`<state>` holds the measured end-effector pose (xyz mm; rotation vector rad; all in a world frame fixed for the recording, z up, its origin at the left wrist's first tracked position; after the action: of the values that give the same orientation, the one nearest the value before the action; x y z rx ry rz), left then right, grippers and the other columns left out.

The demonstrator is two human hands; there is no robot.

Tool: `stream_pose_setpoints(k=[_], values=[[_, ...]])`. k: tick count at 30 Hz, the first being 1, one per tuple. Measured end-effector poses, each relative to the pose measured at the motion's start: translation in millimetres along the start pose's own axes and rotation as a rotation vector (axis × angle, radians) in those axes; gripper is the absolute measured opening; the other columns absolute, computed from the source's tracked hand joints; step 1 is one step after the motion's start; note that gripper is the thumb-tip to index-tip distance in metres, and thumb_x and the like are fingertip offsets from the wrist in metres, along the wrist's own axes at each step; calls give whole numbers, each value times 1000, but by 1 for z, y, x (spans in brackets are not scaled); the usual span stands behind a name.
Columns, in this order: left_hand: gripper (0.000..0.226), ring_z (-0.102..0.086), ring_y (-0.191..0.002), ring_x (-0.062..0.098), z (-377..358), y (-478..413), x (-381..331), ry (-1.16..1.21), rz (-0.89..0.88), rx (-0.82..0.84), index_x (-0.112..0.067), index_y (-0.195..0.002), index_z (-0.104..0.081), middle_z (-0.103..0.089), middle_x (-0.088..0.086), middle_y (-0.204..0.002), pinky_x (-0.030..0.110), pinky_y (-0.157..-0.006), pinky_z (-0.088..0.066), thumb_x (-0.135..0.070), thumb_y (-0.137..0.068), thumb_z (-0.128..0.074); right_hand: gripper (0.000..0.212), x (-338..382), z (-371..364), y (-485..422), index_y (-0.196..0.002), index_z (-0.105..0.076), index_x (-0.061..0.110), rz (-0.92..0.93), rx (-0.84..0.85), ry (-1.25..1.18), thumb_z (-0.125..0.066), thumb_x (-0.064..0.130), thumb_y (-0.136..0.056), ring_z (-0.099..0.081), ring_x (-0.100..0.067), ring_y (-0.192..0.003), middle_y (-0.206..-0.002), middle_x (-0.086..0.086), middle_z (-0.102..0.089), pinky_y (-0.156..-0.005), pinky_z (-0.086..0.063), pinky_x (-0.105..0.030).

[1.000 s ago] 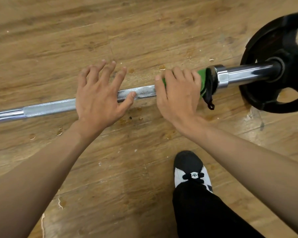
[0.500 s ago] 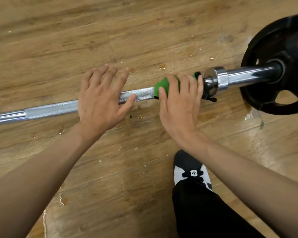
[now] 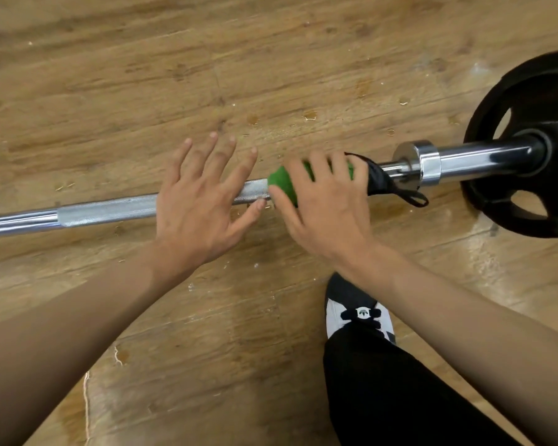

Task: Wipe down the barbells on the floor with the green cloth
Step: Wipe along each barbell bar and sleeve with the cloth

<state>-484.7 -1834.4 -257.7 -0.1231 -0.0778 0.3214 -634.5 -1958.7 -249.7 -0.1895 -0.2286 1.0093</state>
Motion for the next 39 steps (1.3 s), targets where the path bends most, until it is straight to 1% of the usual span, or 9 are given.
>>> stream_pose_setpoints(k=[7, 15, 19, 22, 25, 28, 32, 35, 39], values=[[73, -17, -159, 38, 14, 31, 20, 26, -33, 120, -17, -159, -42, -24, 18, -171, 54, -130, -8, -62, -106, -22, 49, -30, 8, 40, -120, -65, 10, -305, -2, 82, -36, 47, -108, -53, -37, -107, -114, -15, -61, -103, -35, -53], [76, -27, -155, 42, 10, 51, 20, -10, 3, 134, -14, -155, -47, -39, 17, -164, 63, -126, -14, -66, -104, -23, 41, -1, 14, 49, -121, -66, 18, 13, 54, 10, -39, 46, -108, -55, -31, -96, -107, -7, -63, -84, -34, -46], [75, -29, -154, 43, 9, 57, 16, -23, 8, 105, -14, -155, -46, -42, 19, -162, 62, -126, -15, -65, -104, -25, 44, -44, 23, 75, -131, -63, 11, -125, 57, 4, -42, 42, -109, -55, -36, -104, -111, -14, -61, -96, -37, -50], [75, -30, -153, 42, 9, 59, 14, -29, 8, 94, -15, -155, -45, -42, 18, -162, 60, -125, -14, -65, -104, -23, 41, -18, 21, 64, -116, -67, 12, -258, 47, 58, -39, 41, -107, -54, -35, -101, -108, -12, -63, -97, -37, -53], [75, -32, -153, 42, 10, 60, 14, -30, 5, 80, -14, -154, -47, -43, 19, -161, 59, -125, -14, -65, -105, -23, 38, 20, 18, 47, -109, -69, 15, -134, 43, -26, -40, 40, -107, -56, -33, -94, -102, -7, -65, -89, -37, -50], [77, -31, -153, 42, 10, 59, 14, -29, 21, 99, -14, -154, -47, -43, 20, -161, 58, -126, -13, -67, -104, -22, 38, 6, 19, 54, -121, -67, 16, 20, 70, -60, -42, 41, -108, -57, -32, -96, -105, -6, -65, -89, -38, -49], [77, -34, -152, 42, 9, 57, 15, -39, 21, 98, -13, -153, -48, -45, 19, -159, 57, -125, -14, -66, -103, -24, 43, -39, 24, 75, -129, -64, 12, -163, 82, -20, -41, 42, -109, -54, -35, -105, -110, -13, -61, -108, -37, -56], [78, -37, -150, 43, 7, 55, 17, -53, 24, 87, -12, -152, -49, -49, 18, -157, 57, -124, -16, -67, -103, -23, 40, -17, 19, 57, -114, -68, 15, -281, 58, 43, -40, 43, -107, -54, -33, -102, -107, -8, -64, -99, -36, -53], [77, -39, -148, 43, 5, 49, 21, -59, 41, 59, -12, -152, -49, -52, 17, -154, 59, -123, -19, -68, -104, -25, 38, 14, 14, 41, -117, -67, 19, -80, 77, -14, -39, 43, -107, -56, -30, -101, -108, -4, -65, -94, -36, -50]])
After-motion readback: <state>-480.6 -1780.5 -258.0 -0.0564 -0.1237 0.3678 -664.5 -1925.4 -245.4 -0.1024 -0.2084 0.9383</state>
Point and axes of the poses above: each hand's wrist, its own y-axis away from the middle knuckle, its own z-axis out of the back of the hand, x = y × z, the point moved 2 cm from there along -y, towards the middle knuckle
